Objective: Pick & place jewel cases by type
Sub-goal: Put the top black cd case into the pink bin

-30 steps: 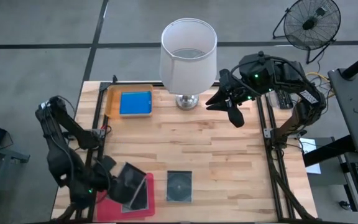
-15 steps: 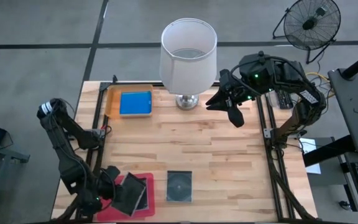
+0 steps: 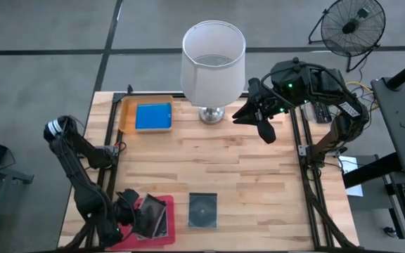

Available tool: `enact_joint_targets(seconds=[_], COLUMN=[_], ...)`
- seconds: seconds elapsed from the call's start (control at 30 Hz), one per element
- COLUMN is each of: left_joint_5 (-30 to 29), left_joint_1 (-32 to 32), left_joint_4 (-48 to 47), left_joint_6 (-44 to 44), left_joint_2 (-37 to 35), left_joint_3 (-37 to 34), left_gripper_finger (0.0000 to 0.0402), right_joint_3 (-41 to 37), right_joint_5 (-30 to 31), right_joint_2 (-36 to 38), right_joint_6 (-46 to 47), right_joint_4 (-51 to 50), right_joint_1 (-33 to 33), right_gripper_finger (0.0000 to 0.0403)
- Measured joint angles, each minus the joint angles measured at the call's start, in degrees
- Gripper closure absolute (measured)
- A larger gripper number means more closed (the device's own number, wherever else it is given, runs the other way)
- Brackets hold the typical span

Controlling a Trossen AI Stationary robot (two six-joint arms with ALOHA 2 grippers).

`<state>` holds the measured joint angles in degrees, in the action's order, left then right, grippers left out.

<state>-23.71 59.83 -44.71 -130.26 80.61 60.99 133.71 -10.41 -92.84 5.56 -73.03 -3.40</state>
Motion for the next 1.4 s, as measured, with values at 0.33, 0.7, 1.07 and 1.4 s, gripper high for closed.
enact_joint_targets(seconds=[0.33,0.7,1.07,1.4], left_joint_5=[-1.9,-4.5,-0.3,5.1], left_joint_1=[0.4,2.3,2.7,3.2], left_joint_4=[8.0,13.0,12.8,11.1], left_joint_6=[-0.3,0.2,2.2,1.6], left_joint_2=[4.3,5.0,4.8,3.7], left_joint_3=[-4.5,-7.8,-7.9,-7.3], left_gripper_finger=[0.0401,0.0401,0.0352,0.0272], right_joint_3=[0.0,0.0,0.0,0.0], right_joint_5=[0.1,0.1,0.1,0.1], right_joint_2=[0.0,0.0,0.0,0.0], right_joint_6=[2.1,4.7,5.0,5.0], right_joint_4=[1.4,3.0,3.1,3.2], right_joint_1=[0.0,0.0,0.0,0.0], right_gripper_finger=[0.0335,0.0335,0.0335,0.0335])
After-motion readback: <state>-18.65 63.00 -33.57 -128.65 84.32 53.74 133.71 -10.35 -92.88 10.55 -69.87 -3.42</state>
